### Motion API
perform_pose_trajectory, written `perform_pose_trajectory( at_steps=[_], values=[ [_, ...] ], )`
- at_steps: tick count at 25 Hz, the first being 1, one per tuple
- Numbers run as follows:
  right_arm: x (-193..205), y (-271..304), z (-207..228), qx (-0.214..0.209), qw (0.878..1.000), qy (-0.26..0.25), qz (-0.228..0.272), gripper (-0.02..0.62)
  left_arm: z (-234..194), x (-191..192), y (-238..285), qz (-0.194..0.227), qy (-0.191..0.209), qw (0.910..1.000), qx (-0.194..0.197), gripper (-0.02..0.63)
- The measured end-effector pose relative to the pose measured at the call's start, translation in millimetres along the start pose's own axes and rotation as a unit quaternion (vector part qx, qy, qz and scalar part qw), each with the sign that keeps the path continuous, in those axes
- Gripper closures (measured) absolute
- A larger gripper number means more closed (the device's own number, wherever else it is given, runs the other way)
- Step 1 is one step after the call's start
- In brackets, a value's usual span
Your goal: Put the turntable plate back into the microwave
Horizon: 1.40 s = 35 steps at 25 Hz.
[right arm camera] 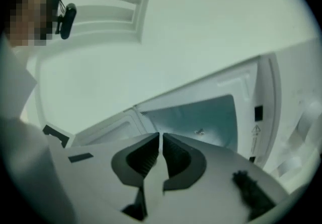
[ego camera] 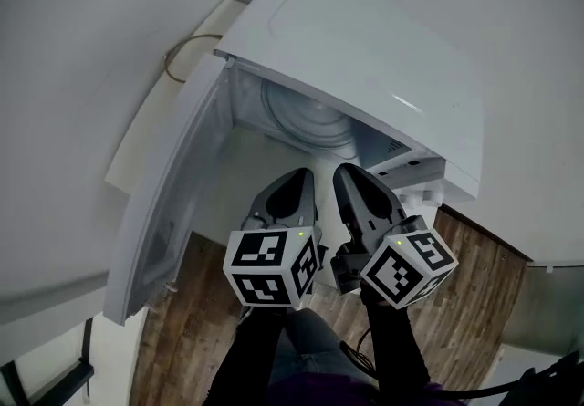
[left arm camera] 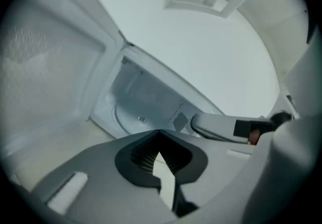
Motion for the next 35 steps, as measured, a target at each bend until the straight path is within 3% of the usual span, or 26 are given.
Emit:
perform_pose_trajectory(
  at_steps=[3, 6, 10, 16, 20, 27, 31, 35],
  values=[
    [-12, -23, -24, -0.036, 0.998, -0.021, 0.041, 0.572, 24, -23, -24, 0.032, 0.079, 0.9963, -0.012, 0.601],
    [-18, -57, -45, -0.023, 0.994, -0.090, 0.051, 0.583, 55, -40, -55, 0.065, 0.133, 0.9887, -0.021, 0.601],
    [-36, -92, -69, -0.033, 0.986, -0.140, 0.087, 0.584, 88, -74, -93, 0.131, 0.202, 0.9697, -0.040, 0.601],
    [-67, -133, -101, -0.042, 0.965, -0.204, 0.160, 0.586, 134, -117, -132, 0.210, 0.260, 0.9412, -0.046, 0.601],
    [-82, -148, -112, -0.063, 0.958, -0.211, 0.184, 0.586, 149, -131, -142, 0.242, 0.290, 0.9246, -0.052, 0.601],
    [-85, -160, -119, -0.078, 0.954, -0.221, 0.189, 0.586, 162, -134, -150, 0.255, 0.289, 0.9213, -0.054, 0.601],
    [-86, -163, -118, -0.078, 0.953, -0.221, 0.193, 0.586, 162, -134, -150, 0.256, 0.279, 0.9241, -0.053, 0.601],
    [-87, -163, -115, -0.079, 0.953, -0.219, 0.192, 0.586, 162, -135, -149, 0.261, 0.286, 0.9203, -0.060, 0.601]
  ],
)
Point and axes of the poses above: the fingertips, and each gripper's own axes: y forward along the fingers, z to its right, x out of its underside, the point moved 9 cm from there along -y, backward along the fingers, and after that the axes turned 14 degrees about y, right-handed, at the moved point
